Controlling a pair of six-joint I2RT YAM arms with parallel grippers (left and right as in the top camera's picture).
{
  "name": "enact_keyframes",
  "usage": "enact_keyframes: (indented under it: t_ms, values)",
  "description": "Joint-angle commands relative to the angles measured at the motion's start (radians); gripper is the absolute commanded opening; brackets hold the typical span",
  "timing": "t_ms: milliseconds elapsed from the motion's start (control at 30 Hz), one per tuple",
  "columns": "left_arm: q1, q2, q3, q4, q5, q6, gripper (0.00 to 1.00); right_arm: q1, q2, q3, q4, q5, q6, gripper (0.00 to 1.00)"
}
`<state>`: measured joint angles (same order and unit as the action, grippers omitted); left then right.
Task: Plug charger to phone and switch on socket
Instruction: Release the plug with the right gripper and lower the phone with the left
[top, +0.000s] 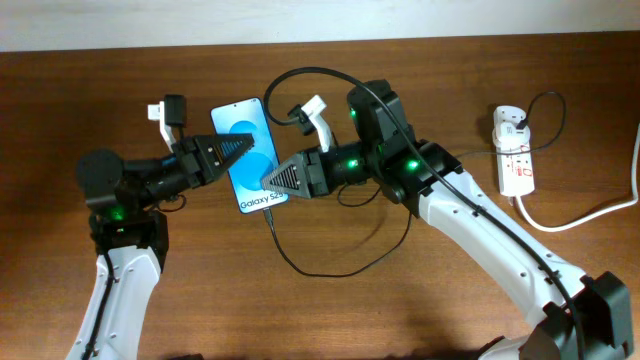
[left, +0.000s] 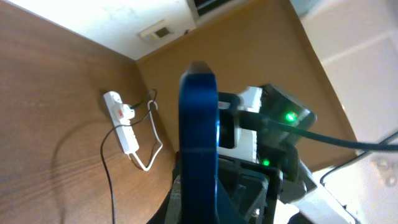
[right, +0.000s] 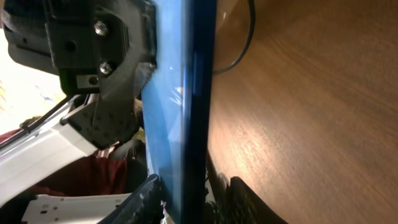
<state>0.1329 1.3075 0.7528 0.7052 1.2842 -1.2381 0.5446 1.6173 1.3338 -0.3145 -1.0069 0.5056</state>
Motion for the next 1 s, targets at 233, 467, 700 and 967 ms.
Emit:
enact_keyframes:
  t_ms: [233,467,700,967]
  values:
    - [0.024,-0.01,0.002,-0.338,0.087,0.295,0.0,-0.162,-0.068,0.018,-0.228,0.111,-0.11,0.74]
    - [-0.185,-0.018,0.002,-0.457,-0.073,0.208,0.0,-0.227,-0.192,0.018,-0.523,0.521,-0.188,0.82]
    - [-0.249,0.11,0.002,-0.702,-0.409,0.675,0.0,-0.252,-0.282,0.018,-0.762,0.703,-0.248,0.84]
    - [-0.249,0.338,0.002,-0.631,-0.553,0.759,0.0,-0.252,-0.282,0.016,-0.84,0.834,-0.271,0.86]
